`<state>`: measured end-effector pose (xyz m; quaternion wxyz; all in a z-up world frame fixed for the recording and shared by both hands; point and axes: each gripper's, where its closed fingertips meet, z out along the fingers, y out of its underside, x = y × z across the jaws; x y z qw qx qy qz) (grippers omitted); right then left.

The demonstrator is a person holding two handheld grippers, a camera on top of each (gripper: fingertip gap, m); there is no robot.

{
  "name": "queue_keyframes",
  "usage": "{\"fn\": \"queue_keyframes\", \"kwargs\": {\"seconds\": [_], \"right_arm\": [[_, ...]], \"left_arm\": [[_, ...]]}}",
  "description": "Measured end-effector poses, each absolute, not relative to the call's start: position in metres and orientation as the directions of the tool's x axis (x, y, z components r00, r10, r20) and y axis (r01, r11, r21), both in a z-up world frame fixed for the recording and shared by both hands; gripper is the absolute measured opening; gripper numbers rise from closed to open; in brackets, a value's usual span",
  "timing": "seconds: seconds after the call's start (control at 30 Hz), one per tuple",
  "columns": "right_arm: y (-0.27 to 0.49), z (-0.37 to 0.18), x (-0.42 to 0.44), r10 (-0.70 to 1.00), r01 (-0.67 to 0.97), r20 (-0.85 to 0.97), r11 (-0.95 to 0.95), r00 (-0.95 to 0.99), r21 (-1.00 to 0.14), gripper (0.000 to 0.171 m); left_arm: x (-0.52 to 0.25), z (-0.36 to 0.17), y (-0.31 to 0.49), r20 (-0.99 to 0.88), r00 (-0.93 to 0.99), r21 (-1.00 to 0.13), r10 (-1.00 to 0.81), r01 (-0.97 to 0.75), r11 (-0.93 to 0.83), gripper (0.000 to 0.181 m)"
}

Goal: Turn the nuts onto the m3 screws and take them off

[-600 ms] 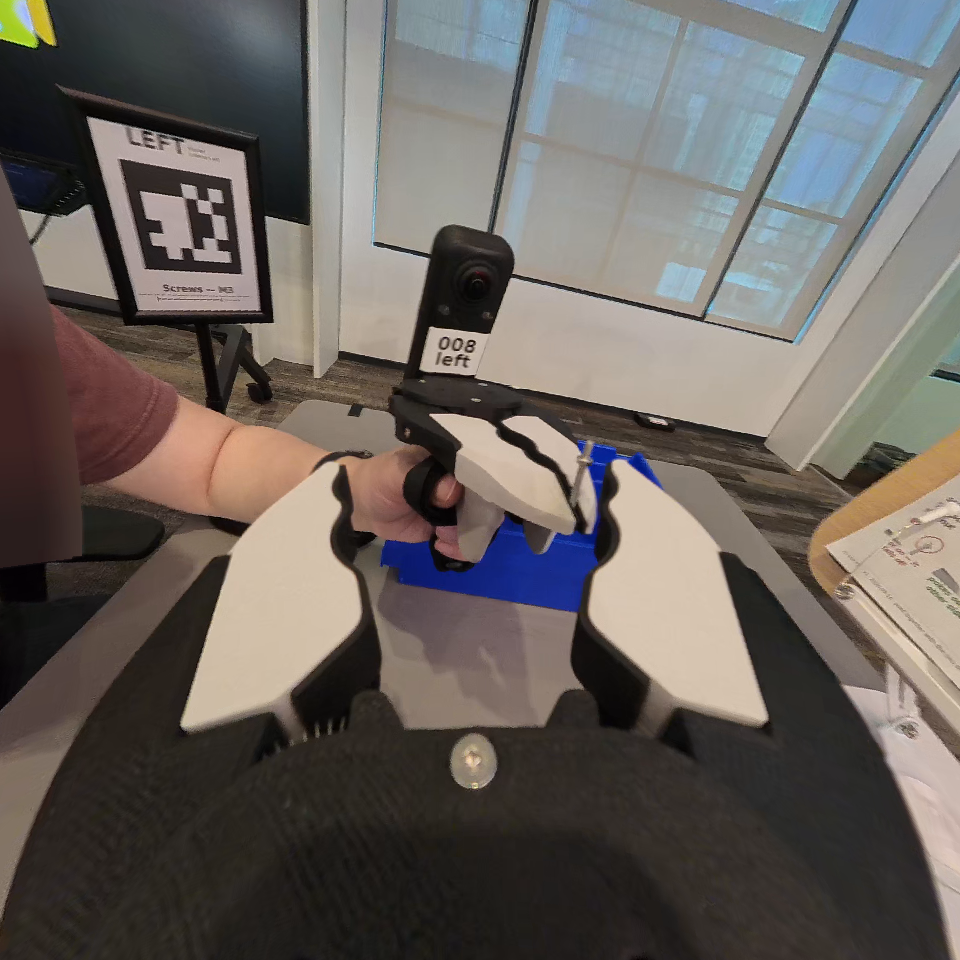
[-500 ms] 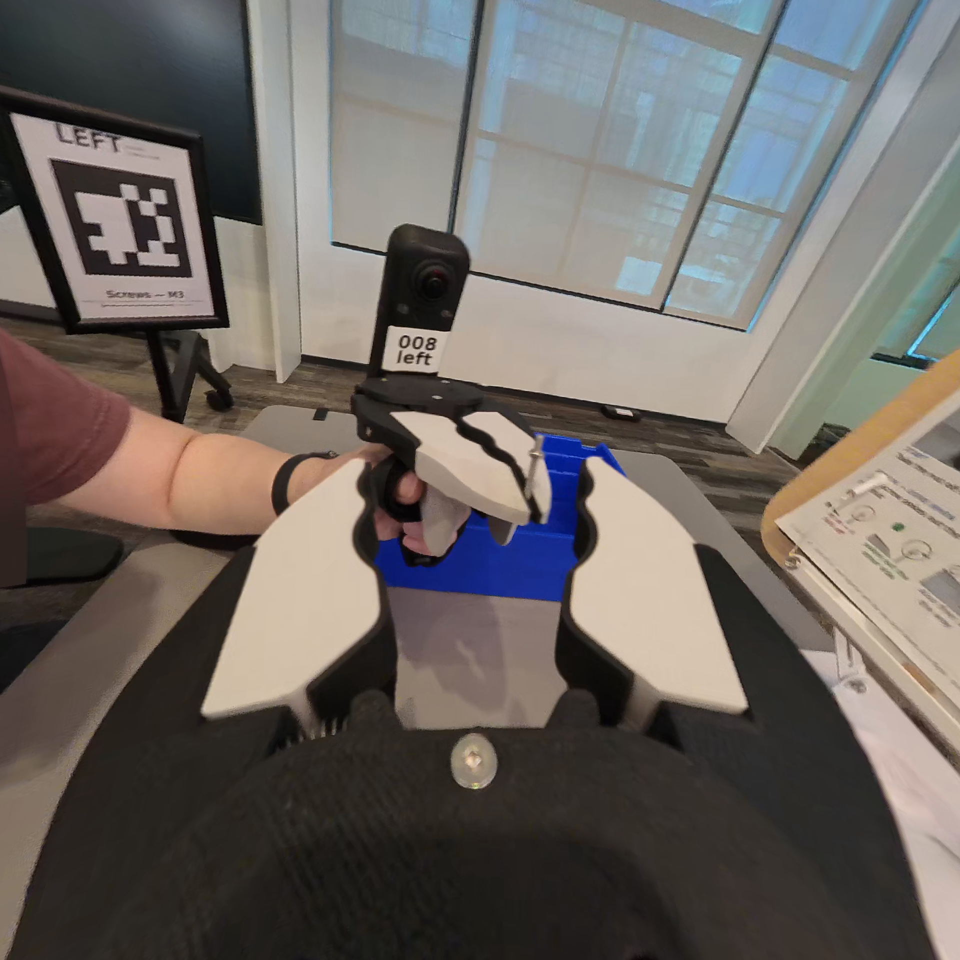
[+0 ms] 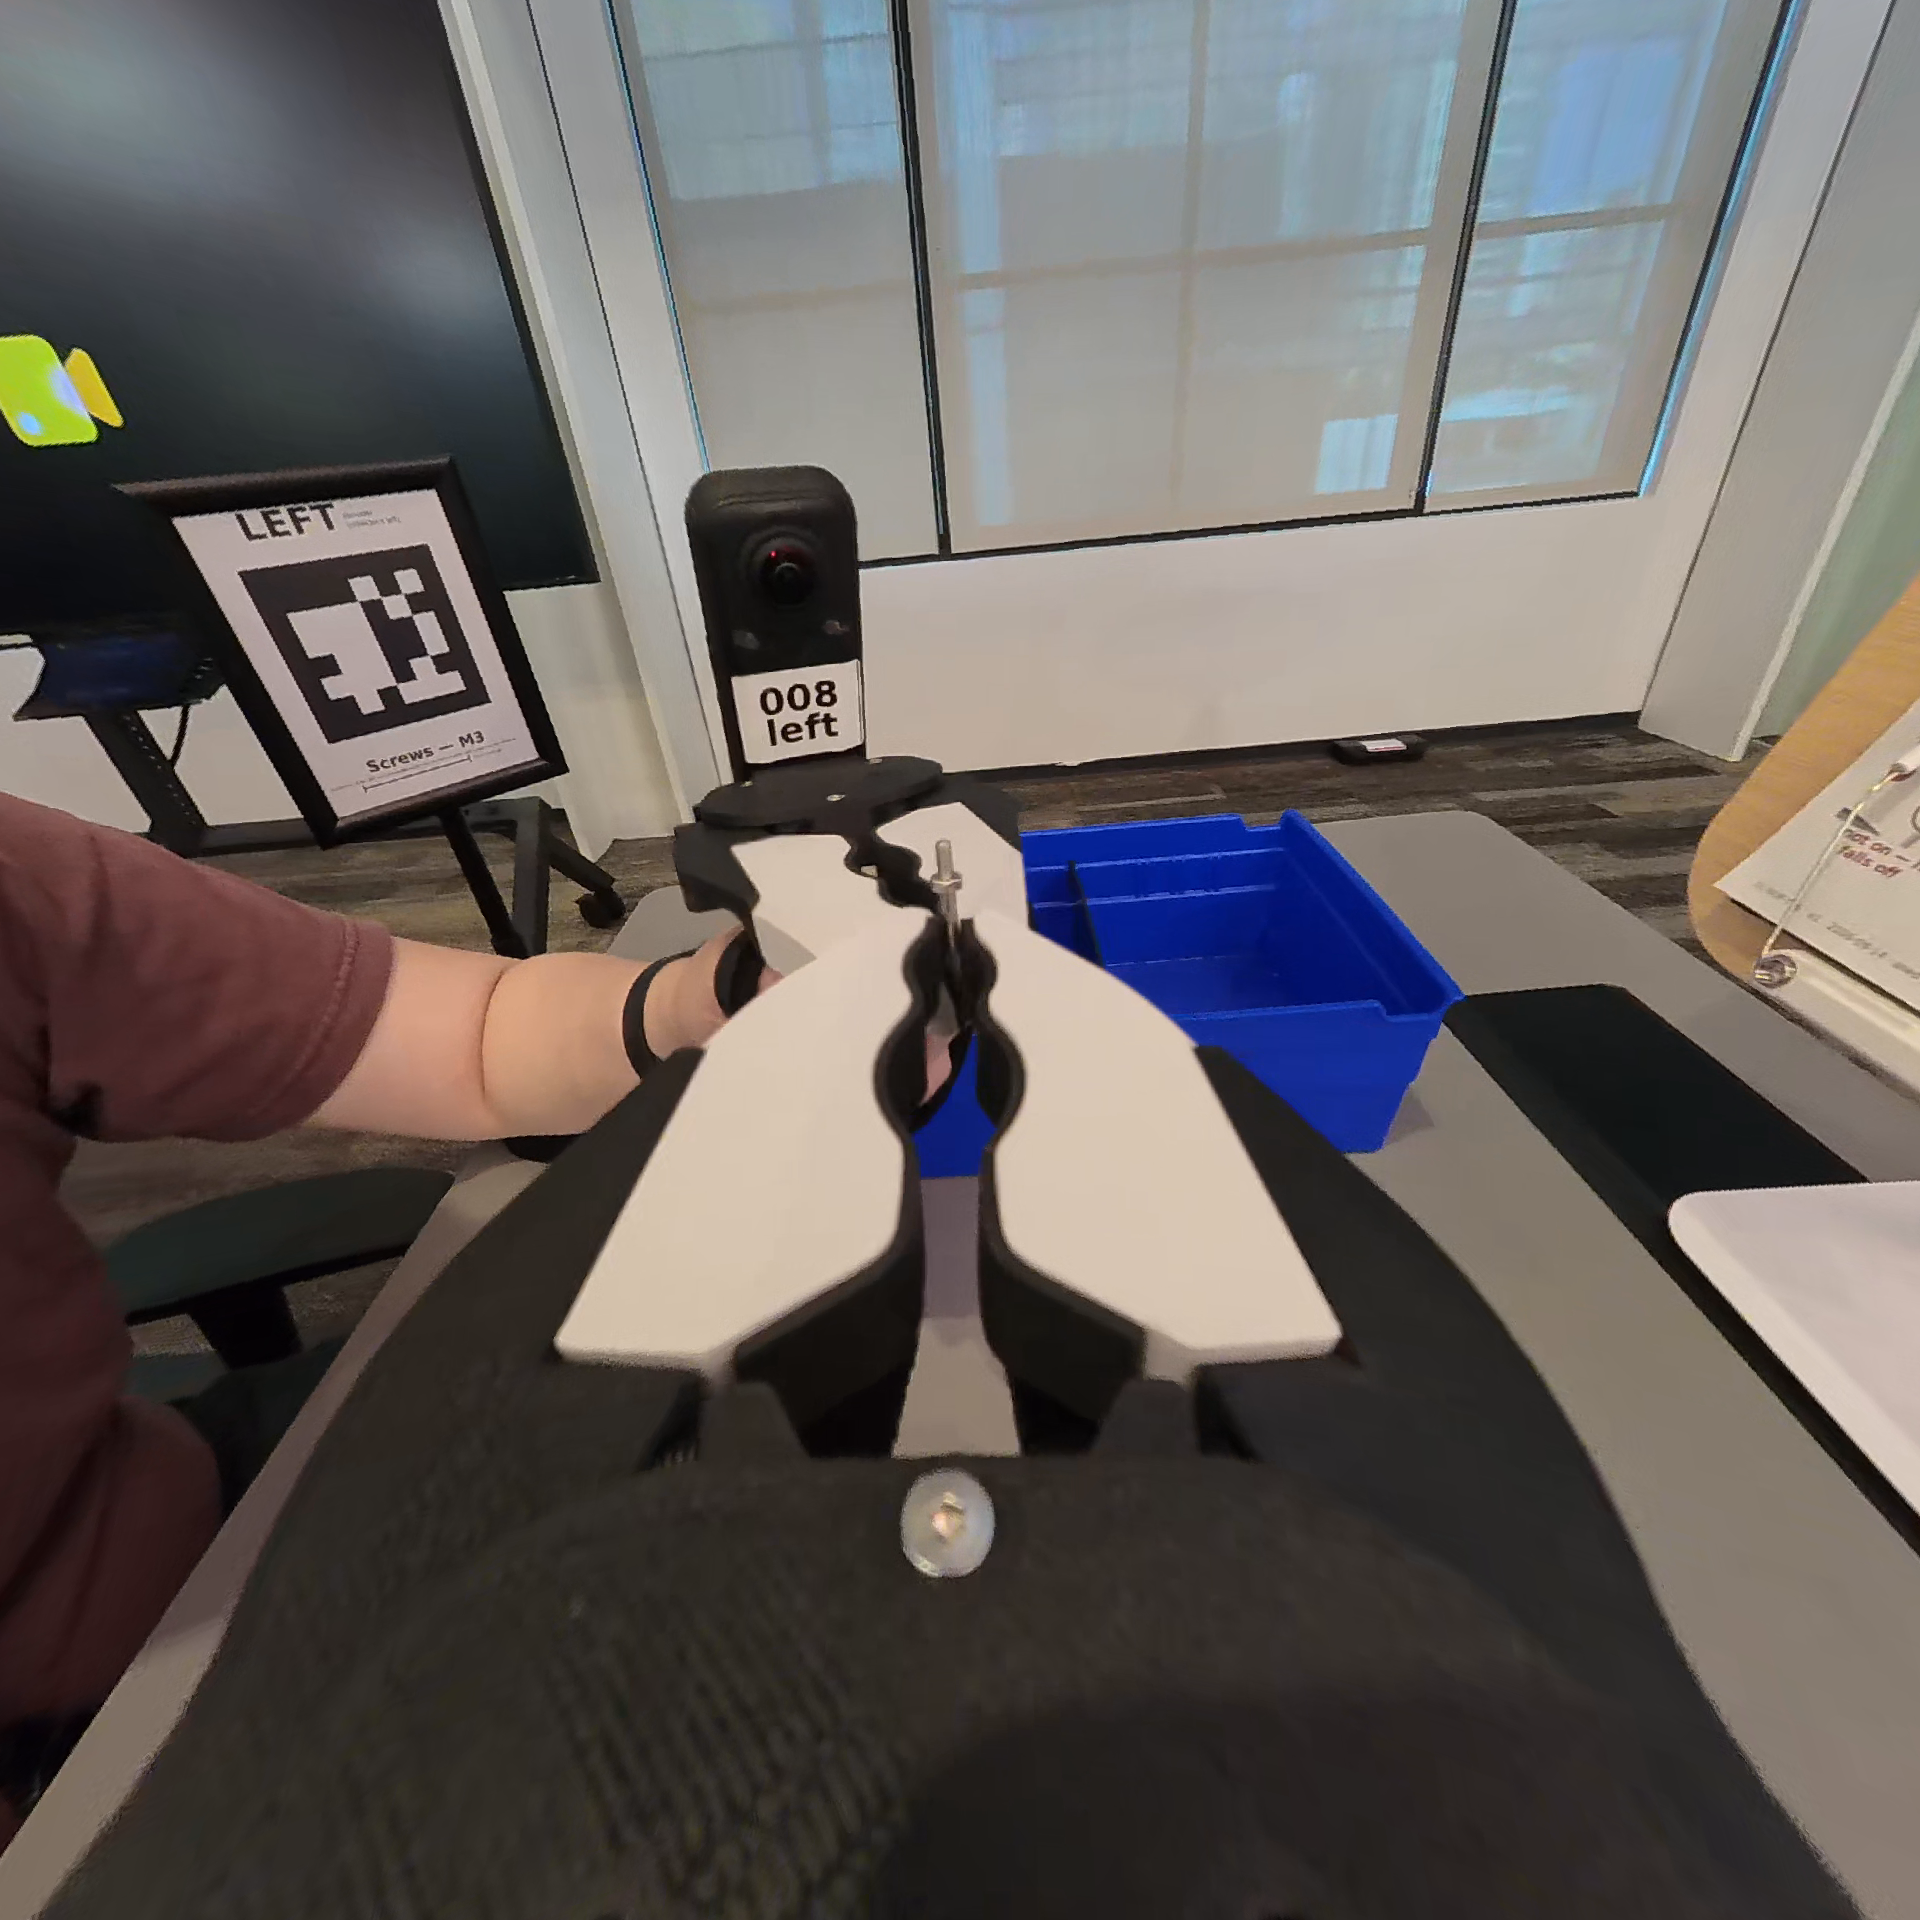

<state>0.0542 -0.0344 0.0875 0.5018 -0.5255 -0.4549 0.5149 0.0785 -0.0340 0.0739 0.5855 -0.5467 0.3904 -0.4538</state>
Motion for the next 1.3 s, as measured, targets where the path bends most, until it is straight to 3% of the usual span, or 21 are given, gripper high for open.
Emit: {"fn": "queue_keyframes", "kwargs": {"seconds": [0.17, 0.3, 0.4, 0.47, 0.53, 0.63, 0.77, 0.87, 0.97, 1.3], "right_arm": [[-0.035, 0.087, 0.055, 0.993, -0.039, -0.110, -0.108, 0.033, -0.993, 0.003], [-0.030, 0.092, 0.061, 0.986, -0.069, -0.161, -0.159, 0.035, -0.985, 0.003], [-0.024, 0.098, 0.073, 0.978, -0.069, -0.202, -0.199, 0.046, -0.978, 0.003], [-0.018, 0.097, 0.089, 0.973, 0.016, -0.198, -0.202, 0.117, -0.979, 0.003], [-0.008, 0.082, 0.125, 0.946, 0.214, -0.183, -0.243, 0.267, -0.946, 0.003], [0.017, 0.036, 0.225, 0.760, 0.439, -0.086, -0.460, 0.644, -0.772, 0.003], [0.022, -0.039, 0.352, 0.322, 0.253, -0.092, -0.866, 0.942, -0.431, 0.003], [0.014, -0.087, 0.394, 0.192, 0.171, -0.075, -0.960, 0.979, -0.220, 0.003], [0.014, -0.116, 0.409, 0.176, 0.169, -0.050, -0.979, 0.983, -0.117, 0.003], [0.018, -0.153, 0.442, 0.100, 0.097, 0.116, -0.995, 0.988, 0.027, 0.004]], "left_arm": [[0.079, 0.074, -0.037, 0.053, 0.248, -0.994, -0.967, 0.106, -0.028, 0.003], [0.079, 0.080, -0.035, 0.093, 0.246, -0.986, -0.965, 0.158, -0.055, 0.039], [0.075, 0.083, -0.031, 0.092, 0.284, -0.986, -0.955, 0.163, -0.046, 0.048], [0.073, 0.087, -0.033, 0.098, 0.279, -0.983, -0.955, 0.176, -0.050, 0.046], [0.073, 0.089, -0.034, 0.109, 0.268, -0.984, -0.957, 0.165, -0.066, 0.043], [0.074, 0.088, -0.036, 0.117, 0.260, -0.988, -0.958, 0.125, -0.087, 0.041], [0.073, 0.086, -0.033, 0.138, 0.269, -0.987, -0.953, 0.119, -0.109, 0.041], [0.071, 0.086, -0.032, 0.155, 0.269, -0.984, -0.951, 0.122, -0.126, 0.041], [0.069, 0.088, -0.031, 0.155, 0.273, -0.984, -0.949, 0.129, -0.124, 0.040], [0.068, 0.092, -0.032, 0.146, 0.284, -0.985, -0.948, 0.131, -0.113, 0.041]]}}
